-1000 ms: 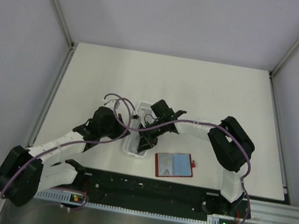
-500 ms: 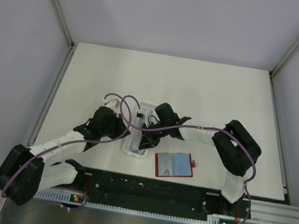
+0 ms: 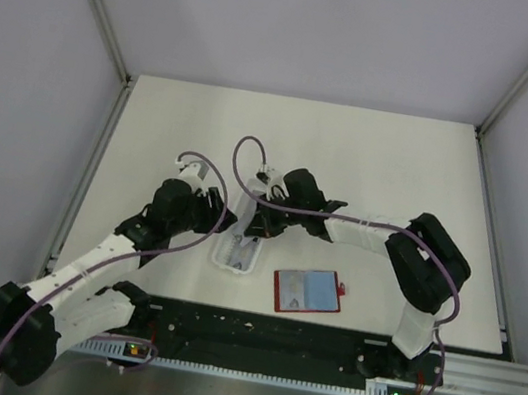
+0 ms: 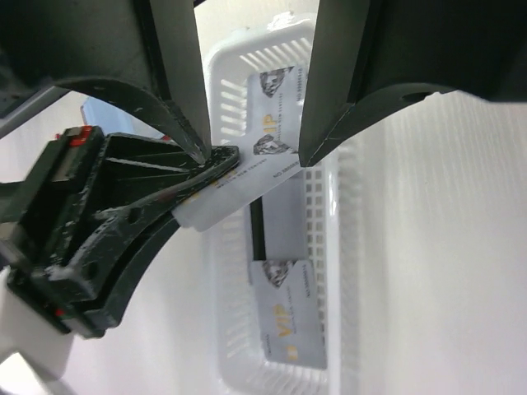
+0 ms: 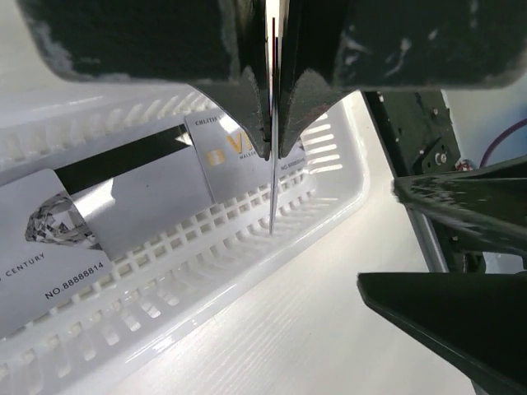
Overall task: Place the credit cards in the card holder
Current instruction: Pick up the credit card from the storage box, then place the credit card in the storage box.
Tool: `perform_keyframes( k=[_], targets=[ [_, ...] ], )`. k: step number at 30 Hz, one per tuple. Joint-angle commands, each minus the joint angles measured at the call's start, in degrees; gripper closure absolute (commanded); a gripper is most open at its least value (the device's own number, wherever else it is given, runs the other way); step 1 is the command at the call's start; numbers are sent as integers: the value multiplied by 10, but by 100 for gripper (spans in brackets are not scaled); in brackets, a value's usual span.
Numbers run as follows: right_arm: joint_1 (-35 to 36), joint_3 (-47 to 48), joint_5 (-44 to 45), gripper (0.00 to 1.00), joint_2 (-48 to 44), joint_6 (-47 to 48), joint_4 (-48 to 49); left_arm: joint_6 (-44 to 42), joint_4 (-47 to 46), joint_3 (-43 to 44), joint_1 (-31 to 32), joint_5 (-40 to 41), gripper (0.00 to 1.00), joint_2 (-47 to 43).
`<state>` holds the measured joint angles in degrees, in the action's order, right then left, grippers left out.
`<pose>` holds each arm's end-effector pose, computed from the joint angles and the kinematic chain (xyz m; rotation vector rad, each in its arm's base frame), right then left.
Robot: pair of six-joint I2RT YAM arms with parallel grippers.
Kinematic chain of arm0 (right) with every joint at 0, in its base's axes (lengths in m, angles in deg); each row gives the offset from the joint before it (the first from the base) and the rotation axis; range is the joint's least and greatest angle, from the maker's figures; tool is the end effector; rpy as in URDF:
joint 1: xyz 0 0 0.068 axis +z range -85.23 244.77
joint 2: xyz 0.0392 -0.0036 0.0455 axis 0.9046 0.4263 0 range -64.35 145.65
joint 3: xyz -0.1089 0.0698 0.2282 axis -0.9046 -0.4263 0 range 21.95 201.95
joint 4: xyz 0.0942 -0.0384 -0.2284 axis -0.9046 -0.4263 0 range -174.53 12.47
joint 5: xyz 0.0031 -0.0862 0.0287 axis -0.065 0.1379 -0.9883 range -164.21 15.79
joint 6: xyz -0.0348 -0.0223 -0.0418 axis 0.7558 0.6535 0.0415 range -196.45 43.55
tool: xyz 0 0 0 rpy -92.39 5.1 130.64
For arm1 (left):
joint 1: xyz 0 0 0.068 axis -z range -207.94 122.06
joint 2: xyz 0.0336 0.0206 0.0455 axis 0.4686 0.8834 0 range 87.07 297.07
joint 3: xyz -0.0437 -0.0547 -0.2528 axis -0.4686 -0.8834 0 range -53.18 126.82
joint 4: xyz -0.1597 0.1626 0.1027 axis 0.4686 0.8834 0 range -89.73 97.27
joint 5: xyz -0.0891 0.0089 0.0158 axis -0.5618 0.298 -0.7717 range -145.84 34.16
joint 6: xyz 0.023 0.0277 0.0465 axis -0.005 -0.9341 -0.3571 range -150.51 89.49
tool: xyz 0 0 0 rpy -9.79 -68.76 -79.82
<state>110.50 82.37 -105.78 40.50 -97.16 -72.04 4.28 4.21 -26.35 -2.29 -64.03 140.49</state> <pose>0.2484 0.2869 0.1687 -0.8402 2.2833 1.2012 0.1815 -0.0938 0.2072 -0.0854 2.1952 -0.7667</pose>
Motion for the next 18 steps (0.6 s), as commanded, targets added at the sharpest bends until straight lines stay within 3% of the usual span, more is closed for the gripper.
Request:
perform_keyframes(
  k=[1,4,8,11,18],
  targets=[
    [-26,29,-43,100,-56,-2,-7,-25,15,41,-1,-10,46,-33],
    [-56,20,-114,100,-80,-2,-3,-38,9,45,-1,-7,44,-51],
    [-89,35,-282,100,-78,-13,9,-60,-18,47,-2,-16,41,-65],
    [-91,60,-379,100,-61,-16,-7,-68,-34,56,-2,-64,41,-61],
    [-92,46,-459,100,-60,-78,84,-49,-108,53,-2,-167,40,-61]
  ],
)
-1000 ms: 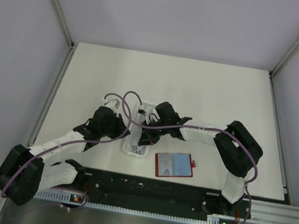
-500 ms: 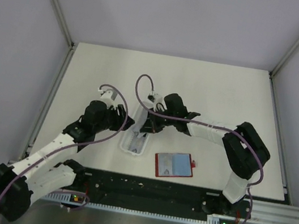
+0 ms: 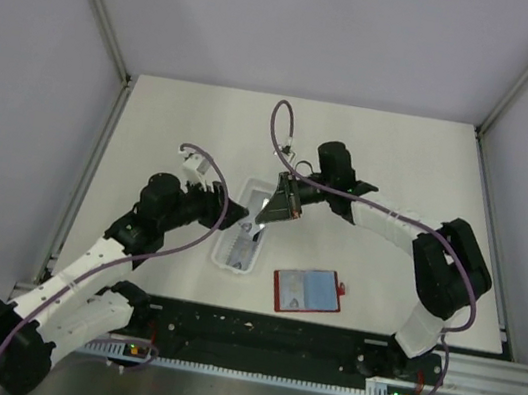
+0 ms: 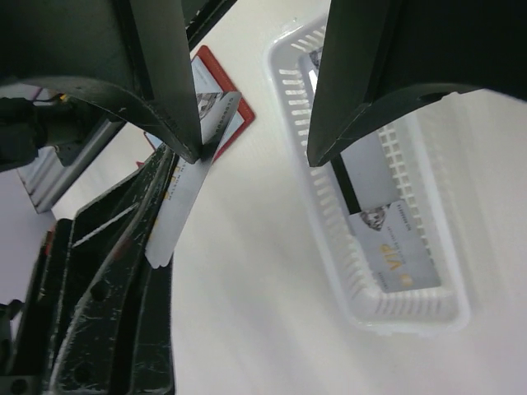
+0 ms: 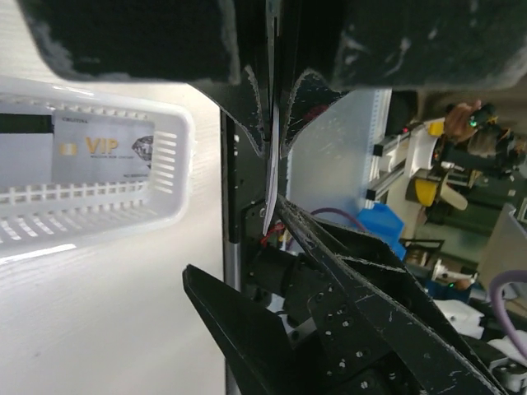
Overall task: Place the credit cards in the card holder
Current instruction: Place the credit card in the storage box.
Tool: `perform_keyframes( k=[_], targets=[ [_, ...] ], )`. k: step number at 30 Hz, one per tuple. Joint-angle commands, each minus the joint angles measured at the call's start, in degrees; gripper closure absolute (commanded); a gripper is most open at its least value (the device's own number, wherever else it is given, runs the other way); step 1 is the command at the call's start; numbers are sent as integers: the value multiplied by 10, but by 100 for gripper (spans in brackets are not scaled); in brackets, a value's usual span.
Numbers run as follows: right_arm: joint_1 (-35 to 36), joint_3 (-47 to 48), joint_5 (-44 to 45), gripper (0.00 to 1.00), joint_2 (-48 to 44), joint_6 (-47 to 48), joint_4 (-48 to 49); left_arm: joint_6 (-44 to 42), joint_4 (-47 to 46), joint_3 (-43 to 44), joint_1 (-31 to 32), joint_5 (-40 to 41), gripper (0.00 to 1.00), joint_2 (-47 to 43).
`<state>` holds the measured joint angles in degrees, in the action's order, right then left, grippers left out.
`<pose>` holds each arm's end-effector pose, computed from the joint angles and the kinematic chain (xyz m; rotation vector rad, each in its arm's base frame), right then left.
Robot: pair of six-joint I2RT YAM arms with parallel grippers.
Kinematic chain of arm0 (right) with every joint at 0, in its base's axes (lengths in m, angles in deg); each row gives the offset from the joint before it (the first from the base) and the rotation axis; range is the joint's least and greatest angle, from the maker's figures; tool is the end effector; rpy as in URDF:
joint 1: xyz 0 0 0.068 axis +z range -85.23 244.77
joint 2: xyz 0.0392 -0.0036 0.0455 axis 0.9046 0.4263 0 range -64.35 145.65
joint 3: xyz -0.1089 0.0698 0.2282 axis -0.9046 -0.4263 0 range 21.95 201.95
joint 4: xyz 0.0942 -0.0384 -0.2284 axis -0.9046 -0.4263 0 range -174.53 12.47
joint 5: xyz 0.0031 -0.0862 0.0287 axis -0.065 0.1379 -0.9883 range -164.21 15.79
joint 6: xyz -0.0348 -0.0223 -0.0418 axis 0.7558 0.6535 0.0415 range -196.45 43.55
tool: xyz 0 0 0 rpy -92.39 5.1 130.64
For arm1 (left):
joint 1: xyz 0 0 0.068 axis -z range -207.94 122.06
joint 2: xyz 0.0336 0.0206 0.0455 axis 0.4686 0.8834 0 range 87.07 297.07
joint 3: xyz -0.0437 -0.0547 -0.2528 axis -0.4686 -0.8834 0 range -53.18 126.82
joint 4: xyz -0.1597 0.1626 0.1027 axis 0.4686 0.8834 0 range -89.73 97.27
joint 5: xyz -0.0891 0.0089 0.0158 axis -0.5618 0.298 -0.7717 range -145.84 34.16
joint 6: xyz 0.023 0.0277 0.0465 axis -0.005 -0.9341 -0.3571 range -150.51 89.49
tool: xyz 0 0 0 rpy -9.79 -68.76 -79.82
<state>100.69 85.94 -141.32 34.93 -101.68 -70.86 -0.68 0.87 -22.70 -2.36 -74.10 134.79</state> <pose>0.2724 0.2459 0.2344 -1.0134 2.0030 1.8235 0.1735 -0.0978 0.2540 0.1573 1.9758 -0.9468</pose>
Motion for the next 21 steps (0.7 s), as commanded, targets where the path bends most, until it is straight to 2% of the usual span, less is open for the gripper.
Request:
perform_keyframes(
  k=[1,4,7,11,14,16,17,19,21],
  targets=[
    [7,10,-104,100,-6,-34,72,4,-82,15,-1,-76,40,-4],
    [6,7,-108,100,-8,-46,87,10,-107,8,-1,-115,44,-1],
    [6,-10,-111,100,-8,-102,163,18,-129,2,-1,-157,53,7],
    [6,-31,-110,100,-7,-178,273,25,-135,-2,-2,-183,72,5],
    [5,-42,-108,100,1,-253,386,32,-142,-7,0,-197,84,1],
    [0,-50,-105,100,7,-307,466,32,-144,-9,-1,-201,98,-1],
    [-2,-59,-97,99,10,-347,515,32,-141,-10,0,-201,100,-1],
    [-19,-79,-72,81,15,-429,612,32,-139,-13,0,-194,100,-6],
    [-38,-100,-36,69,15,-467,663,35,-138,-19,-1,-178,100,-13]
  ],
)
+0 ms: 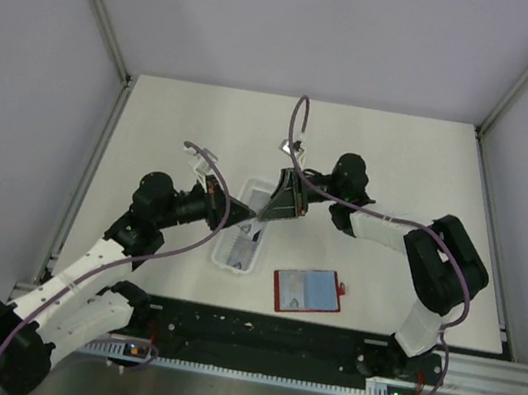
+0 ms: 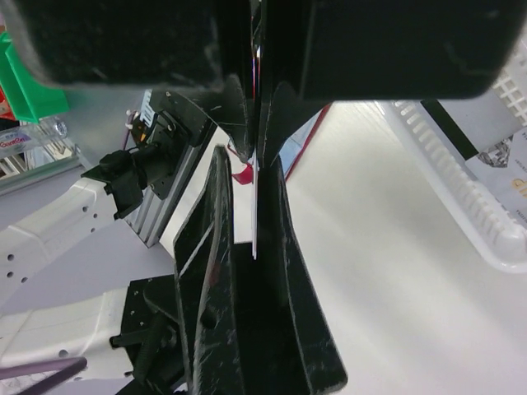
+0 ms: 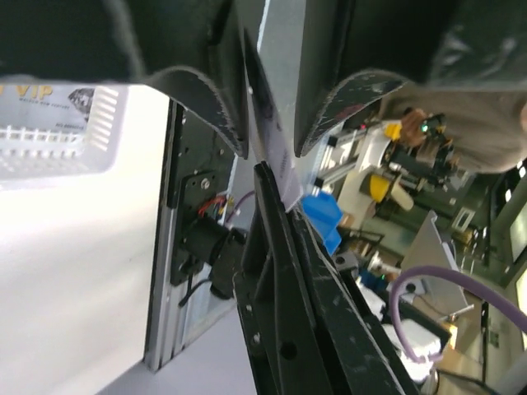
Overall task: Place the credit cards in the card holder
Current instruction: Place the credit card in the storage box.
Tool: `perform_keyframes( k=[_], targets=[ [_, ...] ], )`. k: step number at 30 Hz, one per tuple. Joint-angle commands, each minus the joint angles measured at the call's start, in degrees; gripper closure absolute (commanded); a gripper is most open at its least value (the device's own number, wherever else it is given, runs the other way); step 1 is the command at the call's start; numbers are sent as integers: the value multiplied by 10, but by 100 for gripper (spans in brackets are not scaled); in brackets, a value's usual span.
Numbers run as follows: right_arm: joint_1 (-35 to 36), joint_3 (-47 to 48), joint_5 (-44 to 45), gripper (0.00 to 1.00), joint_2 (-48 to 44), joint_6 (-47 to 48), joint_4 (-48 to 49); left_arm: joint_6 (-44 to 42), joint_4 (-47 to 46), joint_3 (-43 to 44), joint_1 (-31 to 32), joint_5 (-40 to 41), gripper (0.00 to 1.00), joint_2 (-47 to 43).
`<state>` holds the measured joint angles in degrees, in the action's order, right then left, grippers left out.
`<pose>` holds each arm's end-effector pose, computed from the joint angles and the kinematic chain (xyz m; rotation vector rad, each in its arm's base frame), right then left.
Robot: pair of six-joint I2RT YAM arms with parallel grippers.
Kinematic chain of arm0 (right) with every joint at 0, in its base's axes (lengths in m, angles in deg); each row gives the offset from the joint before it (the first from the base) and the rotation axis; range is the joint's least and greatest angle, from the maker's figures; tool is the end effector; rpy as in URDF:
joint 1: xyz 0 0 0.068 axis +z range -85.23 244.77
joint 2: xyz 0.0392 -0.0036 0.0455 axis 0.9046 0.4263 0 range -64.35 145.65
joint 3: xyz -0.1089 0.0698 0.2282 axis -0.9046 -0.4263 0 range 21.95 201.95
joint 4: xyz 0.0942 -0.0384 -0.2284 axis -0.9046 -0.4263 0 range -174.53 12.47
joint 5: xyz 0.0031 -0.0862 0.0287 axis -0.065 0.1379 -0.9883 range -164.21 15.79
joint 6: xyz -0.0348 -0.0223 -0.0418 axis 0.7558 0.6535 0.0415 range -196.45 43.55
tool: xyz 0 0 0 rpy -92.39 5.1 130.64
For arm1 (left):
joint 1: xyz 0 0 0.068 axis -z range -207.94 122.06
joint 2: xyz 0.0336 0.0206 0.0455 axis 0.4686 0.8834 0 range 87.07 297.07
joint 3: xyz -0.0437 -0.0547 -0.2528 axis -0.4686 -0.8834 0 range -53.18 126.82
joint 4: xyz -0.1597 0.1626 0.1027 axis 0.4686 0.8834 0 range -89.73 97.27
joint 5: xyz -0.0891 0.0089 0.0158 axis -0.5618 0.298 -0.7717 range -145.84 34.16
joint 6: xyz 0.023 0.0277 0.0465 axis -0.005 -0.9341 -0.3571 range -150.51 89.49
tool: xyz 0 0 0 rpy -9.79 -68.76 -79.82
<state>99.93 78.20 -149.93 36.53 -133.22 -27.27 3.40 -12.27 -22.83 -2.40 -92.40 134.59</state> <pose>0.2702 0.2409 0.2495 -1.0206 1.7807 2.0776 0.1669 -0.1078 0.2800 0.3993 1.7640 -1.2874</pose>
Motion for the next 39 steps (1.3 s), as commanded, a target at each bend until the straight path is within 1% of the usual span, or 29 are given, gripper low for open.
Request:
perform_keyframes(
  k=[1,2,3,4,6,8,10,11,12,13,14,15,16,17,18,20,22,23,24,25,26,27,28,29,31,33,36,37,39],
  targets=[
    [-41,-34,70,64,-5,-156,236,-3,-6,-20,0,17,100,-16],
    [-50,-45,92,56,-14,-151,228,-3,-6,-22,0,26,100,-18],
    [-59,-54,108,53,-24,-131,206,-2,-6,-23,0,37,100,-23],
    [-63,-59,124,51,-36,-95,158,-3,-2,-23,-1,44,100,-26],
    [-69,-56,169,48,-75,8,11,-8,5,-23,-1,61,100,-34],
    [-69,-30,250,47,-132,142,-198,-11,15,-23,0,81,100,-43],
    [-62,10,421,45,-185,273,-435,-14,22,-24,0,97,100,-51],
    [-48,32,559,45,-204,330,-523,-12,21,-26,-1,103,100,-54],
    [-36,41,709,37,-225,357,-582,-10,17,-27,-1,106,100,-55],
    [-37,30,786,18,-241,355,-590,-9,15,-30,-1,107,100,-57],
    [-60,7,778,1,-260,332,-567,-5,12,-31,-1,109,100,-59],
    [-91,-26,730,1,-273,297,-528,-2,12,-34,-1,112,100,-61],
    [-129,-70,646,1,-277,259,-461,4,11,-35,-1,117,100,-63],
    [-150,-89,573,2,-273,228,-419,5,7,-37,-1,118,100,-64],
    [-159,-97,548,7,-268,205,-412,7,1,-41,-1,119,100,-66],
    [-145,-98,552,22,-264,202,-431,12,-2,-44,-1,124,100,-69],
    [-117,-133,570,34,-278,178,-382,19,-7,-48,-1,127,100,-71],
    [-93,-150,608,39,-297,171,-367,23,-14,-51,-1,128,100,-72],
    [-60,-149,669,42,-307,181,-385,27,-20,-55,-1,128,100,-70],
    [-25,-135,747,44,-317,208,-432,29,-28,-57,-1,128,100,-68],
    [30,-116,851,44,-322,240,-473,33,-31,-59,-1,128,100,-67],
    [54,-110,918,44,-328,253,-492,35,-32,-58,-1,129,100,-66],
    [54,-119,924,46,-337,241,-485,36,-31,-58,-1,131,100,-66],
    [41,-140,913,49,-348,228,-464,37,-31,-58,-1,133,100,-64],
    [6,-186,860,60,-368,204,-398,38,-31,-58,-1,134,100,-64],
    [-31,-206,789,67,-368,184,-362,40,-30,-59,-1,136,100,-68],
    [-38,-196,730,65,-368,162,-366,44,-34,-61,-1,136,100,-70],
    [-37,-205,703,62,-369,143,-339,47,-36,-63,-1,134,100,-69],
    [-32,-241,649,54,-373,85,-235,55,-46,-65,-1,127,100,-67]
  ],
)
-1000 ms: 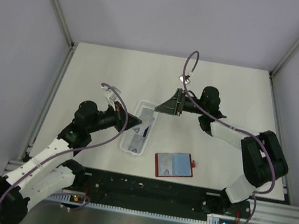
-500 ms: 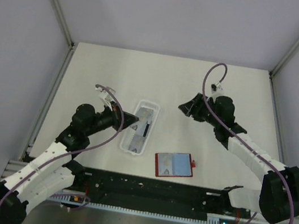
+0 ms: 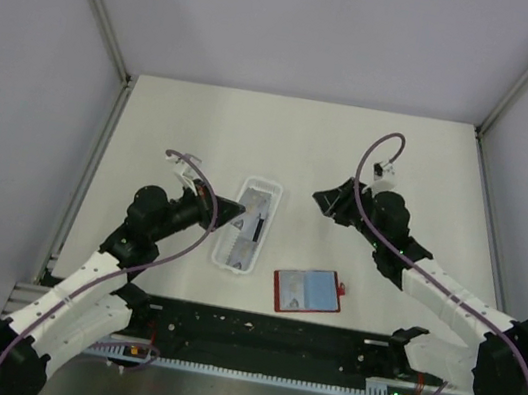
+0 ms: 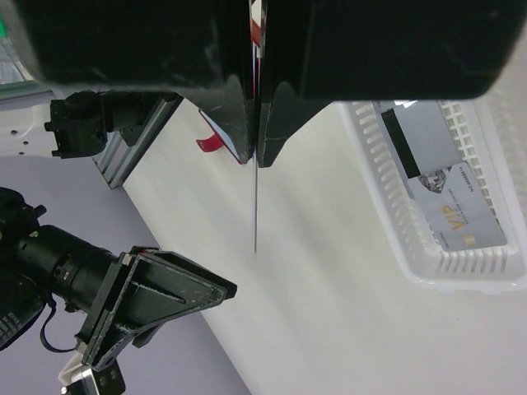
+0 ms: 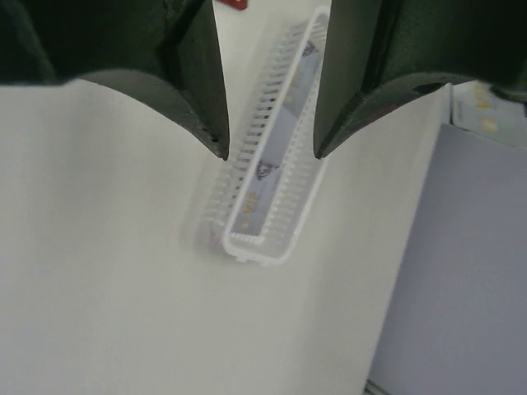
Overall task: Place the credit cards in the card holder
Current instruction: Place the credit card in the storage box.
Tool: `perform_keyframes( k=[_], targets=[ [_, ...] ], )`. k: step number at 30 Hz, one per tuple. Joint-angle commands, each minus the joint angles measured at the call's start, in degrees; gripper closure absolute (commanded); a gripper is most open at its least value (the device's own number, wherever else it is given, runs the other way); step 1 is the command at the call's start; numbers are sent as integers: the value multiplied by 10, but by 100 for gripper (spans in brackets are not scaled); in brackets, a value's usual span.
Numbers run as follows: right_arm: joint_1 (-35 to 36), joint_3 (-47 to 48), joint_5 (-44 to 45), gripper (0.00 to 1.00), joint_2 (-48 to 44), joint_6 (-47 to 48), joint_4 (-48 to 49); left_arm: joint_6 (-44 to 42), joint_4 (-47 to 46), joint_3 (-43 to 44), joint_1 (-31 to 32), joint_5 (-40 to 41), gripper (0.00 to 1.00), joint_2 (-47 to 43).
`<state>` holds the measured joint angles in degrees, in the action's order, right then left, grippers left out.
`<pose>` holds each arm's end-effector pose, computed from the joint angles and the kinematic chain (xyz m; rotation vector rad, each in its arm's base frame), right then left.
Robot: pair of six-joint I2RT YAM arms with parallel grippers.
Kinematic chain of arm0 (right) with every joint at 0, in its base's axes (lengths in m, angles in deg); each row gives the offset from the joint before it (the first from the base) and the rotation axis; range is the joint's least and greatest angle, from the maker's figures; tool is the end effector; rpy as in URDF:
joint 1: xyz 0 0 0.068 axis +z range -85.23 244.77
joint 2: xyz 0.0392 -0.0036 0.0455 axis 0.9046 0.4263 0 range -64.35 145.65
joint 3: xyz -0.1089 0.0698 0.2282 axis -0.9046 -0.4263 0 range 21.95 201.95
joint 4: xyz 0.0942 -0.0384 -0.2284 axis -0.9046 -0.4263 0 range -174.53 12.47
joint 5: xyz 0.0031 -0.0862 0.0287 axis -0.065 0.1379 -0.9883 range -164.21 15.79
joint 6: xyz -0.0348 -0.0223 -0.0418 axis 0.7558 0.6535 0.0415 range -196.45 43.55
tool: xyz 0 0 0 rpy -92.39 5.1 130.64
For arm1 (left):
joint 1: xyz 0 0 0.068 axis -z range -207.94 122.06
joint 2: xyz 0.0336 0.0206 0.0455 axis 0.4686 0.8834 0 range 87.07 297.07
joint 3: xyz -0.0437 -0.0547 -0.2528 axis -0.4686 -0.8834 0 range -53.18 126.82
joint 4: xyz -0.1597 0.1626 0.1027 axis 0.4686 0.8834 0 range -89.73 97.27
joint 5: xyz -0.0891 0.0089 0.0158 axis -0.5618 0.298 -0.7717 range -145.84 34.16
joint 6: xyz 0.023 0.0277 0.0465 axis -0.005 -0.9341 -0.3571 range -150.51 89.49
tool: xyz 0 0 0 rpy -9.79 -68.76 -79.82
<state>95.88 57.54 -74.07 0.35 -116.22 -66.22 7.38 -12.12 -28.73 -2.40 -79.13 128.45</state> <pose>0.2186 0.1320 0.2459 0.1504 1.9649 0.8314 0.1579 -0.0940 0.2615 0.1428 1.7754 -1.1562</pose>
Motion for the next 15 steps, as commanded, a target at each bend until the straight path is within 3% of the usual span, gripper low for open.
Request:
perform_keyframes(
  k=[1,8,15],
  targets=[
    [14,-52,-114,52,-12,-110,212,17,-55,-9,-1,-10,100,-3],
    [60,-57,-126,58,-2,-155,320,58,-118,-28,-1,-33,100,4],
    [80,-45,-153,76,23,-171,345,106,-176,-48,-1,-37,100,9]
  ],
)
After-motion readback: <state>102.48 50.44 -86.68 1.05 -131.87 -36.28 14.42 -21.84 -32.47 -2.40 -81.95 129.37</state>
